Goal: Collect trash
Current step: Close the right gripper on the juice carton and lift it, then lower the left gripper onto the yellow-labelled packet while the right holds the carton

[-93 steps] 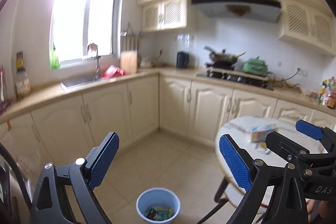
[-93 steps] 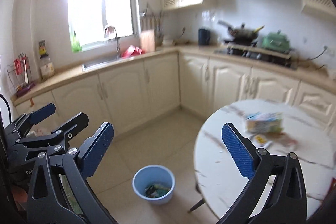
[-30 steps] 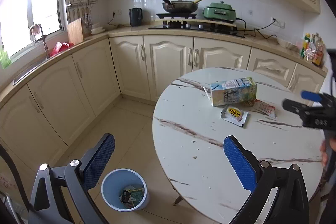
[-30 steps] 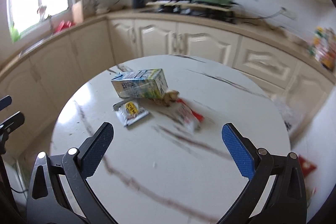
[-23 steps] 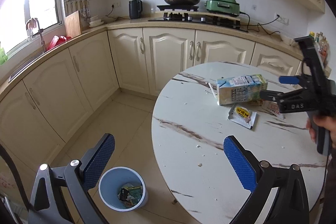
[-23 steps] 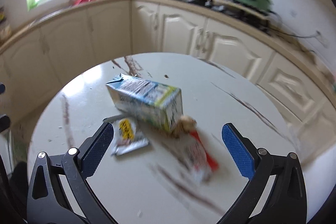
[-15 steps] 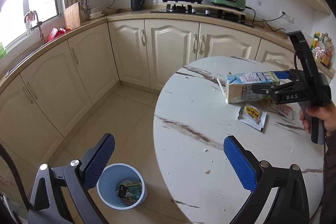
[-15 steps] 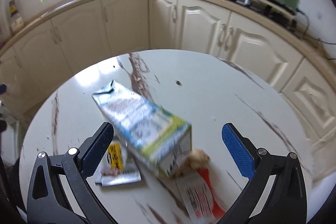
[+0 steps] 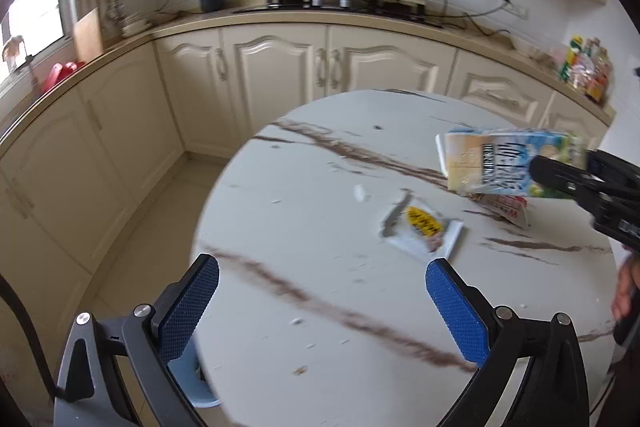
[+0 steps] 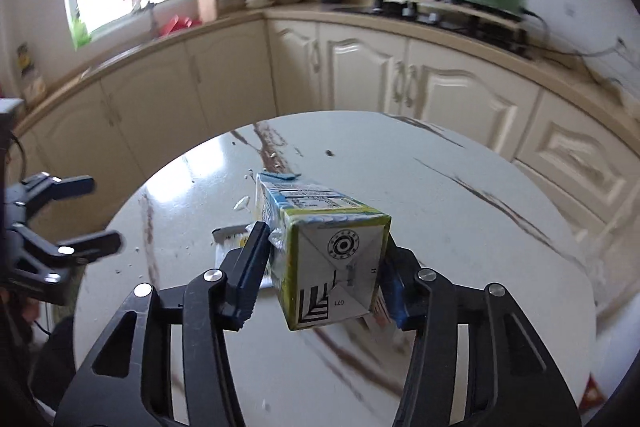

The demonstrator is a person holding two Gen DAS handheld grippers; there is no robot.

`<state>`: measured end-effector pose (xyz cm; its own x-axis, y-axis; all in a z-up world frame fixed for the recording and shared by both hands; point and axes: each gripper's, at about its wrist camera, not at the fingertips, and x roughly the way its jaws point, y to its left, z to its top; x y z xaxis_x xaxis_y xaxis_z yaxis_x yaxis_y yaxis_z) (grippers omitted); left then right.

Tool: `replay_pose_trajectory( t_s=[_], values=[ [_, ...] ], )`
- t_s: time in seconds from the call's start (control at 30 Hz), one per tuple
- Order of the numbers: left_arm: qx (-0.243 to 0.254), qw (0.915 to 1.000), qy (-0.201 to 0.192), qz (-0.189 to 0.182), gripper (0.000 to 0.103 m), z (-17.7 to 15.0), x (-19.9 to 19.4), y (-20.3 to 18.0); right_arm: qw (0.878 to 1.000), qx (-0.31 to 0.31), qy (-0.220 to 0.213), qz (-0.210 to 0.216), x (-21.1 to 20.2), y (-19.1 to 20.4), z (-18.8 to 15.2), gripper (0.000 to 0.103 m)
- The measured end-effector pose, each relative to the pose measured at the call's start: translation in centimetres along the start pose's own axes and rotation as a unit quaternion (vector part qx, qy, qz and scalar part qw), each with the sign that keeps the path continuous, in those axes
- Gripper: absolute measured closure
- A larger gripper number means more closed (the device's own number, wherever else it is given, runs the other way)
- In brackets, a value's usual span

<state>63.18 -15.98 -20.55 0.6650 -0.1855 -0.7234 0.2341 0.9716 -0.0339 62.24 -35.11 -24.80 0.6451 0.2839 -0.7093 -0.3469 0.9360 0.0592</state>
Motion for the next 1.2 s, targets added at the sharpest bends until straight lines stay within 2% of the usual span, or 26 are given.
replay_pose_trajectory(
  t_s=[0.2,0.37,0.53,0.73,0.77,0.83,0.87,0.97,1.1,1.2],
  values=[
    [0.042,0.9982,0.037,-0.018,0.001,2.2,4.8,-4.0,0.997,0.051,-0.032,-0.051,-5.8,-1.3,-2.9,0.059],
    [0.022,0.9964,0.079,-0.022,0.001,4.3,9.2,-5.5,0.993,0.079,-0.042,-0.081,-8.1,-2.1,-5.8,0.064],
    [0.035,0.9948,0.095,0.01,0.001,5.4,13.2,-7.2,0.992,0.089,-0.04,-0.078,-9.0,-2.1,-7.5,0.064],
    [0.04,0.9962,0.076,-0.013,0.002,5.1,15.0,-8.0,0.99,0.121,-0.033,-0.069,-9.8,-2.8,-10.5,0.063],
    [0.042,0.9964,0.072,-0.017,0.006,4.9,15.0,-7.9,0.989,0.125,-0.026,-0.069,-9.7,-3.0,-11.1,0.063],
    [0.054,0.9963,0.058,-0.033,0.025,4.3,14.4,-8.0,0.989,0.128,-0.021,-0.065,-9.7,-2.8,-11.9,0.062],
    [0.059,0.996,0.055,-0.039,0.041,3.9,13.8,-8.0,0.989,0.129,-0.017,-0.067,-9.6,-2.7,-12.1,0.061],
    [0.07,0.995,0.054,-0.046,0.05,3.3,13.2,-7.8,0.989,0.13,-0.008,-0.067,-9.4,-2.4,-12.7,0.059],
    [0.073,0.9943,0.049,-0.06,0.066,2.4,12.7,-7.5,0.988,0.135,-0.001,-0.073,-9.0,-2.3,-13.0,0.045],
    [0.072,0.9942,0.044,-0.068,0.073,1.8,12.1,-7.1,0.988,0.137,0.002,-0.075,-8.8,-2.2,-12.9,0.039]
  ],
)
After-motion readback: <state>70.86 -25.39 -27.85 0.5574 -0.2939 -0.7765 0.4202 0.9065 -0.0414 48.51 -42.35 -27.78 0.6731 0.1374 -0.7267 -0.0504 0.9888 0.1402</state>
